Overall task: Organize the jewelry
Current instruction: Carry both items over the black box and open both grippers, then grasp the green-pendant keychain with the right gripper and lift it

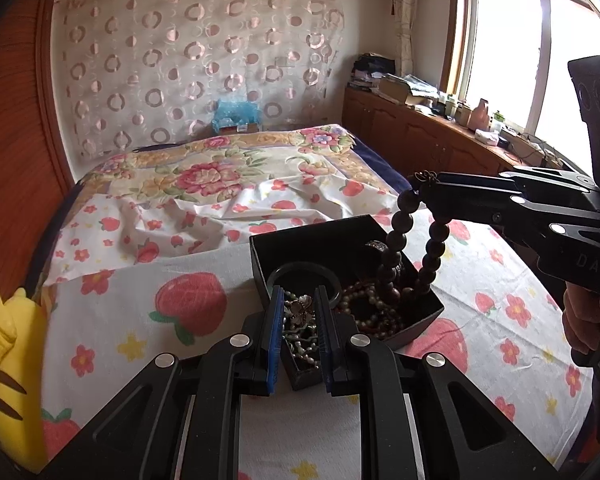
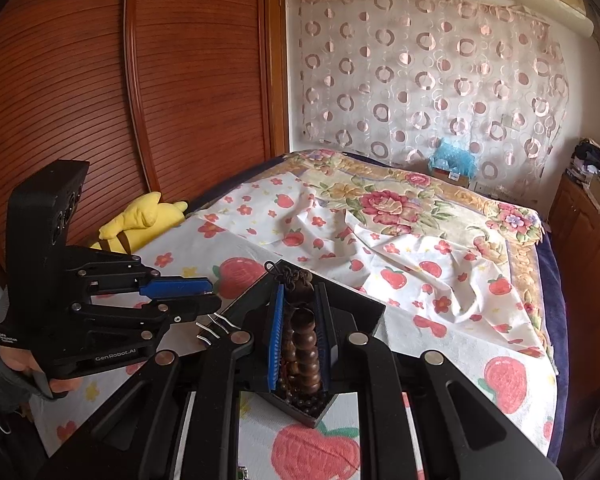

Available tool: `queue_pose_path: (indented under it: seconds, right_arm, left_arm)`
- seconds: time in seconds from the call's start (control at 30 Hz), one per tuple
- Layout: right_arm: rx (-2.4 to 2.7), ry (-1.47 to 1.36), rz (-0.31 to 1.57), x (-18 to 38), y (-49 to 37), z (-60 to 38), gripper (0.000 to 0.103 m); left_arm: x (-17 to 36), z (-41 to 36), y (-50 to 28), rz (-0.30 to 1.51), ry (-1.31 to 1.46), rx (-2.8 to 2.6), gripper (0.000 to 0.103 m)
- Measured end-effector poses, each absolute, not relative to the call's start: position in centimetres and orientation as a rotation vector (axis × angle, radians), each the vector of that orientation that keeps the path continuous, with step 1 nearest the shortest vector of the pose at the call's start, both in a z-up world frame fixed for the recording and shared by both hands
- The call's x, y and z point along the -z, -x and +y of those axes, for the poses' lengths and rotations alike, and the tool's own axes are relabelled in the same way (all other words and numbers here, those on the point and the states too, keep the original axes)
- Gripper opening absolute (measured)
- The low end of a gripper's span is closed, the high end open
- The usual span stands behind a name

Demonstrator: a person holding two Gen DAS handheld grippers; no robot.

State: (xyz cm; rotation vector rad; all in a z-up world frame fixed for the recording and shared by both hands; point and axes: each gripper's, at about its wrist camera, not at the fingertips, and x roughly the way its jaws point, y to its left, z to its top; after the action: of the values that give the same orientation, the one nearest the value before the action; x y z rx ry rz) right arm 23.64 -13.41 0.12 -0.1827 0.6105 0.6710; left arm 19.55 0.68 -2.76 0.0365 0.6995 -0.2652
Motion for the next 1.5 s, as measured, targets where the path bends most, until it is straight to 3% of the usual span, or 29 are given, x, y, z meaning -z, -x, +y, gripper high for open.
queue_pose_path:
  seconds: [0.53, 1.23, 1.33, 1.43, 1.5]
  right_arm:
    - [-0.636, 0.141, 0.620, 0.6, -24.3, -15.3, 0.017]
    - [-0.496, 0.091, 0.721, 6.2, -22.4, -21.3, 0.017]
    - [-0.496, 0.091, 0.727, 6.5, -21.9, -21.3, 0.017]
    - [-0.497, 0.088, 0.731, 6.8, -21.4, -21.4, 0.017]
    - [-0.498, 0.086, 0.733, 7.0, -20.8, -21.3, 0.017]
  left_arm:
    - [2.7, 0.4, -21.2, 0.696, -0.034, 0.271, 0.014]
    - [2.8, -2.4, -25.5, 0.722, -0.070, 0.275, 0.015]
    - [2.7, -2.4, -25.5, 0.723, -0.068, 0.275, 0.019]
    - [2.6, -2.5, -25.1, 0.713, -0.068, 0.270, 0.033]
    - [2.6, -2.5, -24.6, 0.709, -0.065, 0.268, 0.034]
